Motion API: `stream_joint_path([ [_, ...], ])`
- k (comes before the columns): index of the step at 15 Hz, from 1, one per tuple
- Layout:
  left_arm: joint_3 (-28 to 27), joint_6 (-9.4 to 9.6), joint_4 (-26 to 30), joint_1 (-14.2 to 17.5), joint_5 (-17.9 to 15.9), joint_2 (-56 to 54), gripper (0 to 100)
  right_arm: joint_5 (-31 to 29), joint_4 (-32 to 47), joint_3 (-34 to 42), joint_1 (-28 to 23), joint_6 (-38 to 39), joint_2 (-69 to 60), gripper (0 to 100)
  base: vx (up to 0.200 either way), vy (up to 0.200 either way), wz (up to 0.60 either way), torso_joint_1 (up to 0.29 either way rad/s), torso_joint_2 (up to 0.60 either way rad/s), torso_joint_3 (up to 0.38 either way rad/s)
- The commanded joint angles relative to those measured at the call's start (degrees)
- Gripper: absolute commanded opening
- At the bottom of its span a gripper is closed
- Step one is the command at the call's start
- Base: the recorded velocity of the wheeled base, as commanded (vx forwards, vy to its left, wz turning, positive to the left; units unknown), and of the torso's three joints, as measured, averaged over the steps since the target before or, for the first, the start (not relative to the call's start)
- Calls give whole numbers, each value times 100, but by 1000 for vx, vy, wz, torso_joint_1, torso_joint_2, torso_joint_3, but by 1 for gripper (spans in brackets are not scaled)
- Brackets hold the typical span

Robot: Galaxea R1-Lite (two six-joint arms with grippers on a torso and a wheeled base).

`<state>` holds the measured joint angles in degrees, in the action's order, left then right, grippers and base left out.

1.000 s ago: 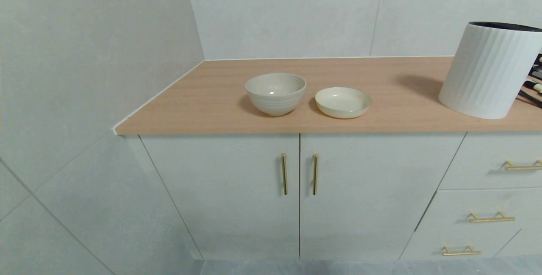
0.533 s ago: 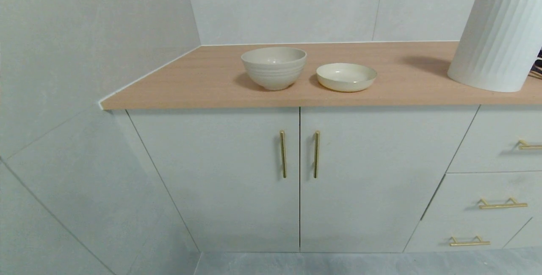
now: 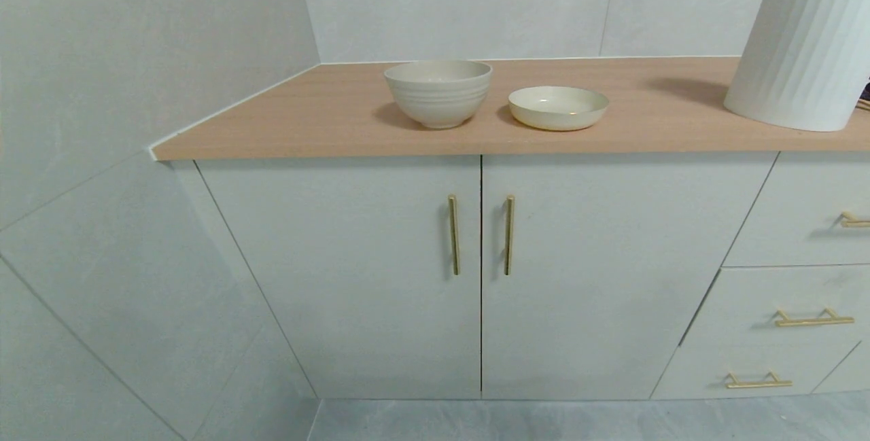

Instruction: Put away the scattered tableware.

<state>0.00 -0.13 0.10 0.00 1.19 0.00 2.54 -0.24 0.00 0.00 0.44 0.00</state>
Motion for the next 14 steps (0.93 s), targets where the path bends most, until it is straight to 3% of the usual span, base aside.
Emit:
stream_joint_path([
  [1, 0, -4, -1, 0, 4, 0, 100, 1, -2, 0, 0, 0, 0, 100, 0, 0, 0, 0, 0, 0],
  [3, 0, 5, -1, 0, 4, 0, 100, 1, -2, 0, 0, 0, 0, 100, 0, 0, 0, 0, 0, 0],
  [8, 0, -4, -1, 0, 4, 0, 100, 1, -2, 0, 0, 0, 0, 100, 200, 0, 0, 0, 3, 8],
  [14, 0, 5, -1, 0, 4, 0, 100, -7, -11, 0, 0, -61, 0, 100, 0, 0, 0, 0, 0, 0],
])
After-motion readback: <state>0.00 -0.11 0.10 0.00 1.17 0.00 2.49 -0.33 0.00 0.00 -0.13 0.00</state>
